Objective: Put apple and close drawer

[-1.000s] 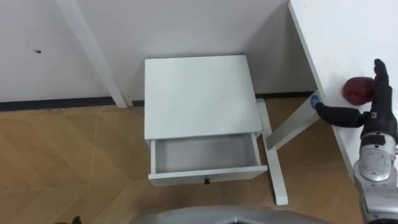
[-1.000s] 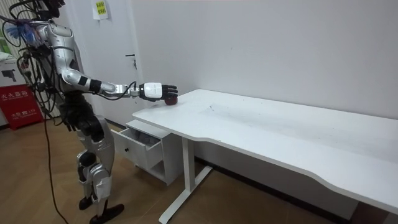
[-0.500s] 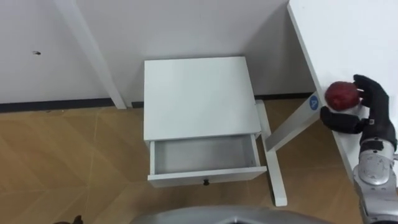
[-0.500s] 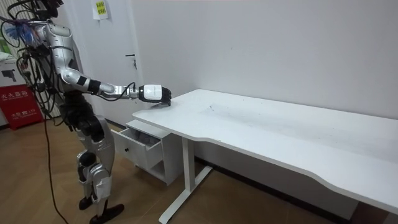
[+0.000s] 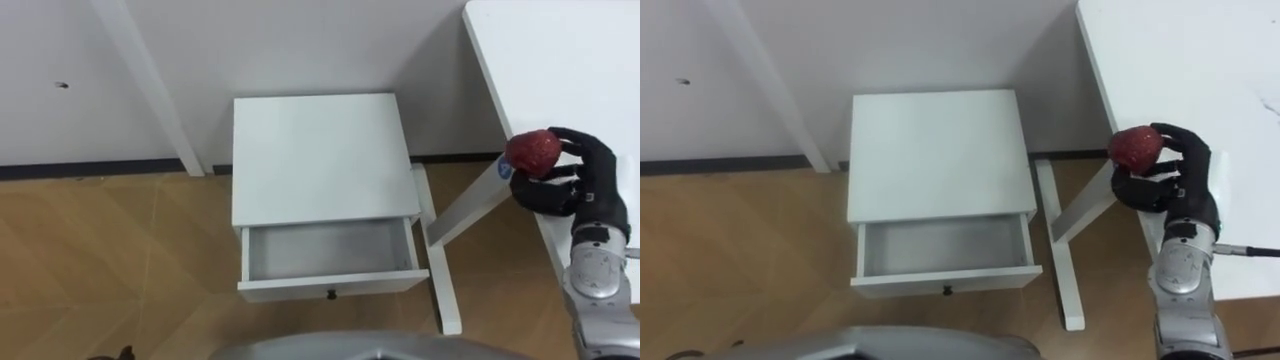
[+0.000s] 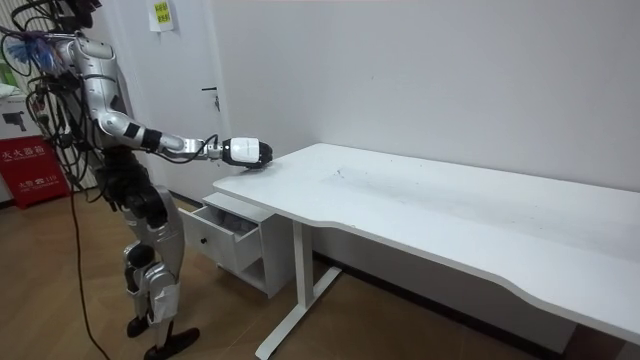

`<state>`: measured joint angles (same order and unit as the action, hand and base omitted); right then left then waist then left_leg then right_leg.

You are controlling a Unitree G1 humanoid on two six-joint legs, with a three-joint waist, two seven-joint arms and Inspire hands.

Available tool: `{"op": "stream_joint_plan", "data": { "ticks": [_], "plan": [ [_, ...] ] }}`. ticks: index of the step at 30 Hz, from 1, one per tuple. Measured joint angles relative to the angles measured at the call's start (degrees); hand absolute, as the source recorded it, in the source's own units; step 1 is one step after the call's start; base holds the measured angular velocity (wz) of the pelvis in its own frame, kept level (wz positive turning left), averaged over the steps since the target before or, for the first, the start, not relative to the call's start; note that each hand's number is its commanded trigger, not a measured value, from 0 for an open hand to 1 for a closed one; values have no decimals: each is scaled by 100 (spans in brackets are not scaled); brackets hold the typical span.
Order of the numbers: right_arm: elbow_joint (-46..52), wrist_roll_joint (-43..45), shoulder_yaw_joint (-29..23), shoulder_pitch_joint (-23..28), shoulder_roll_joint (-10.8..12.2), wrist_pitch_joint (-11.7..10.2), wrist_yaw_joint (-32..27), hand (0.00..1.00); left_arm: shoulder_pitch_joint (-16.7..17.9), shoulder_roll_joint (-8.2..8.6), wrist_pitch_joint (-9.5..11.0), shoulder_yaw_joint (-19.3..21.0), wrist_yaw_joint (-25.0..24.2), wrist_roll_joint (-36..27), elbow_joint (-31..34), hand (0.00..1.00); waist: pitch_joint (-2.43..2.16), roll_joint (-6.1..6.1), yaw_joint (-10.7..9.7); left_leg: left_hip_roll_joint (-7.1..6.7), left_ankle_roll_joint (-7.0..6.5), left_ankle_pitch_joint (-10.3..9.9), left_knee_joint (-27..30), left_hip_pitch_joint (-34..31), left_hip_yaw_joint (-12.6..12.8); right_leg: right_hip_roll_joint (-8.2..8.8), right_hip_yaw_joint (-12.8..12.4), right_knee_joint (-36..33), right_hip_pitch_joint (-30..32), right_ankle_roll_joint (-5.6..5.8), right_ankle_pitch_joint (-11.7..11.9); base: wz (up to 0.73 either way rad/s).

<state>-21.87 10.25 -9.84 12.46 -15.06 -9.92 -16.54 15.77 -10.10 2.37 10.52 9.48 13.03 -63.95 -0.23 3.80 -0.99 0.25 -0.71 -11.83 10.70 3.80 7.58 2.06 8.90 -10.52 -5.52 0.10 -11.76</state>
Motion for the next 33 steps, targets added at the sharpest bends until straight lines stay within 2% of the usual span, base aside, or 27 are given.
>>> {"op": "stream_joint_plan", "data": {
  "ticks": [6,10,16,19,24,28,33],
  "plan": [
    [2,70,97,-16,18,-28,53,100,1,1,3,2,-5,5,-11,0,14,-23,16,2,0,0,-22,-5,-3,-5,-30,3,-2,0,0,0],
    [166,500,226,-24,54,6,177,100,-34,9,4,-24,-10,14,-6,0,12,-28,34,4,1,-1,-13,-74,3,-8,-38,-13,69,-1,0,-1],
    [615,921,808,-61,67,3,573,100,-125,21,55,-188,-28,237,115,0,24,-41,288,2,-1,2,10,-167,11,-9,-62,-9,147,-11,9,0],
    [874,1110,1133,-72,114,0,803,100,-132,21,63,-250,-29,263,167,0,32,-55,324,-5,-1,2,15,-220,-35,-4,12,-2,153,-11,9,11],
    [933,1308,1622,-145,138,4,1052,100,-237,22,63,-421,-111,272,167,0,48,-78,580,-6,0,3,16,-223,-119,1,93,7,142,-11,9,8],
    [923,1382,1963,-196,150,9,1354,100,-264,47,62,-526,-174,277,146,0,53,-76,612,-13,-2,4,19,-229,-225,30,237,97,52,-7,11,14],
    [922,1380,2126,-201,152,81,1608,100,-258,46,49,-531,-216,277,143,0,58,-78,619,-60,-17,21,18,-274,-297,51,350,96,52,-6,11,12]
  ]
}}
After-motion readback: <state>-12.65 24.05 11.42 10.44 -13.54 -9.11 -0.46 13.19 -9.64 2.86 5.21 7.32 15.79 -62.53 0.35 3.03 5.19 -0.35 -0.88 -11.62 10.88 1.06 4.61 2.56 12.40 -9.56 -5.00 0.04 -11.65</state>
